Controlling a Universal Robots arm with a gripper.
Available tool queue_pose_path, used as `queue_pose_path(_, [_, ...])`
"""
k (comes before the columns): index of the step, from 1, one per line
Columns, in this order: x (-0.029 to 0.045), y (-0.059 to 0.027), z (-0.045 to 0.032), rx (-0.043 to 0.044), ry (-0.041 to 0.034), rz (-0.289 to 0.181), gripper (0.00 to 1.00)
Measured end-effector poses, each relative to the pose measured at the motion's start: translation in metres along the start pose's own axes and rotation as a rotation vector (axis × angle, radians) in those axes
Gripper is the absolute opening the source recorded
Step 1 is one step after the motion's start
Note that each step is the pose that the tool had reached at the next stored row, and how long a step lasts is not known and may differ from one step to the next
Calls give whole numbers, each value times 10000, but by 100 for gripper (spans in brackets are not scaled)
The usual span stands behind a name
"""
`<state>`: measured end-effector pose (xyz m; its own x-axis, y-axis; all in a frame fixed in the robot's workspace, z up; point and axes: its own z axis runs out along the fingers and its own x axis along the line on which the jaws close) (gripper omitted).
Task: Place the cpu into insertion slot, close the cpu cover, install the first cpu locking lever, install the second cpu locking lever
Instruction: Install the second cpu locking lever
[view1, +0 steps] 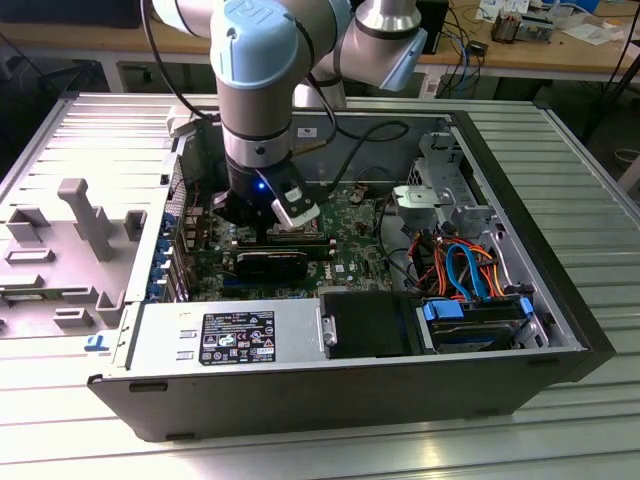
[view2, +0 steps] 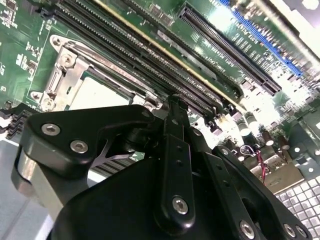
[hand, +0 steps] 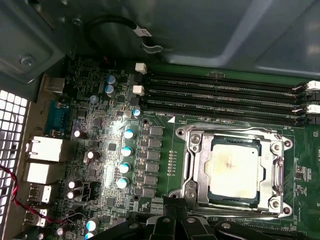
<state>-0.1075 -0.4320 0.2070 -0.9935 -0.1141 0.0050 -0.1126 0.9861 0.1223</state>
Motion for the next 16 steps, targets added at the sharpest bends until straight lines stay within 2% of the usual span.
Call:
queue_pose_path(4, [-3,22,11,-20,4,-39,11])
queue_pose_path(11, [-2,10,52,-181,-12,-67,11])
queue_pose_path(13, [-1,1,54,-182,-13,-68,11])
queue_pose_path(16, [-1,-1,49,-88,-3,-67,11])
